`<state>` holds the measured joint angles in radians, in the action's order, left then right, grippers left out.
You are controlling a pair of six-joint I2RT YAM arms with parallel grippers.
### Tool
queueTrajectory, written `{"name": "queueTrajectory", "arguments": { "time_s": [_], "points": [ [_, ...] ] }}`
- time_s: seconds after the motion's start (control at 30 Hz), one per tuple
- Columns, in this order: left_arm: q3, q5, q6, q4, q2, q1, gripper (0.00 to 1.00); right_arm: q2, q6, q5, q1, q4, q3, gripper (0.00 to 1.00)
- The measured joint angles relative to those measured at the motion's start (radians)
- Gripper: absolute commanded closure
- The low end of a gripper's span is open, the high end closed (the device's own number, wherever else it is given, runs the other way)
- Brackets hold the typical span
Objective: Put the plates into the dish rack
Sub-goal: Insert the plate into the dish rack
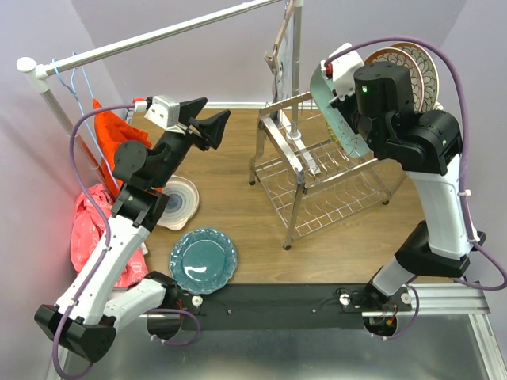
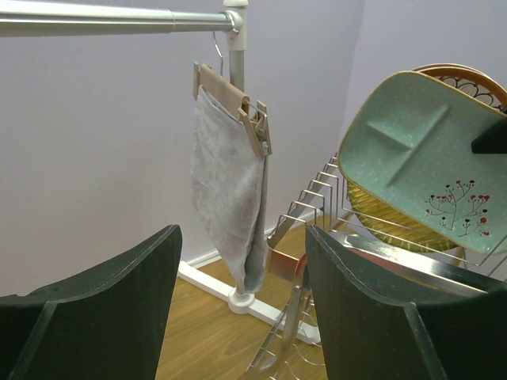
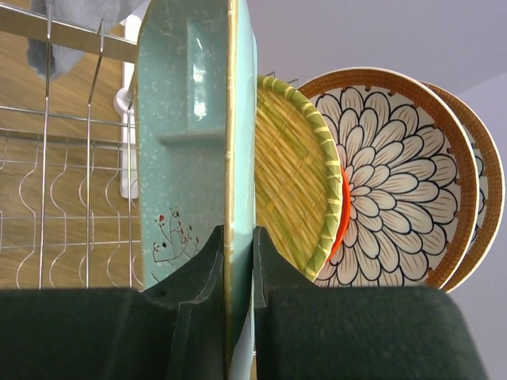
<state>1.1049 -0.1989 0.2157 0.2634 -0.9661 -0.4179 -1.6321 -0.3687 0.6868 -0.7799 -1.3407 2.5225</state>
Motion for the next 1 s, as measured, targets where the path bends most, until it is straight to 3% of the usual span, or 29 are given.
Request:
{"name": "queueTrajectory", "arguments": {
  "time_s": [1.0],
  "points": [
    [0.000,-0.002,0.018,0.012,0.009,0.000,0.28,0.041,0.002,0.042,-0.011,0.048,-0.108,0.93]
  ]
}}
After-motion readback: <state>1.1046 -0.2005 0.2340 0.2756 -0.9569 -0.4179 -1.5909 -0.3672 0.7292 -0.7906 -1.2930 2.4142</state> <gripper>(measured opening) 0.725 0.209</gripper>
